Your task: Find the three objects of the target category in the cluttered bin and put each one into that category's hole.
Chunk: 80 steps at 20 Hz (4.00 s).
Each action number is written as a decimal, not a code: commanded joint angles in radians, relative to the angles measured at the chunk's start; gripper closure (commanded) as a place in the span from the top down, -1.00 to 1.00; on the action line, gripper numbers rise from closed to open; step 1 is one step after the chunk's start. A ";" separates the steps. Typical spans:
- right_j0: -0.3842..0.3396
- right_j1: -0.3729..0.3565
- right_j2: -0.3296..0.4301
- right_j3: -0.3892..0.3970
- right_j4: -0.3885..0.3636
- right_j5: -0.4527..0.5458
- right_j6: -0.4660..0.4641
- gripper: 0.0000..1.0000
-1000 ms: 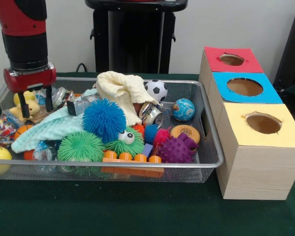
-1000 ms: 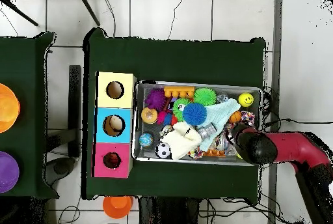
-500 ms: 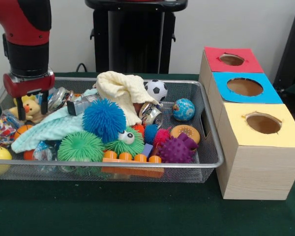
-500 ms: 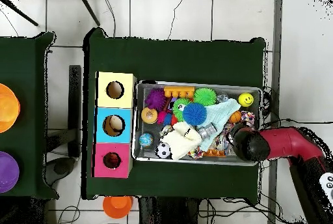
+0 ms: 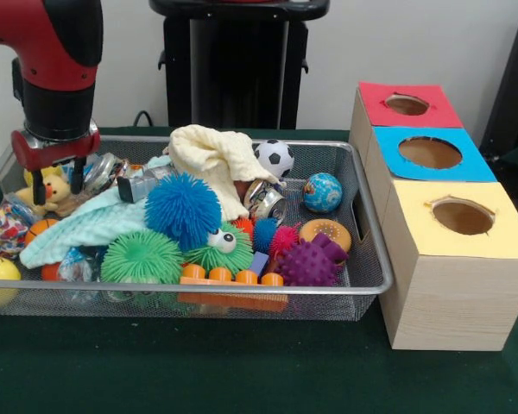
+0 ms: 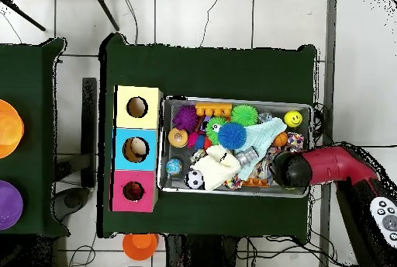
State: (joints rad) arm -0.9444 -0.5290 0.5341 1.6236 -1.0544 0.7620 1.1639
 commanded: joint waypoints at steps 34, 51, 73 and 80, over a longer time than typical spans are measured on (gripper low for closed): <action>0.109 0.063 -0.149 -0.091 -0.119 0.136 -0.234 -1.00; -0.045 -0.240 -0.003 0.135 0.119 0.078 -0.363 -1.00; -0.187 -0.364 0.188 0.313 0.228 -0.007 -0.227 -1.00; -0.172 -0.273 0.169 0.249 0.159 -0.008 -0.221 -1.00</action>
State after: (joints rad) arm -1.1367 -0.9049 0.6593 1.8653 -0.8078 0.7957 1.1565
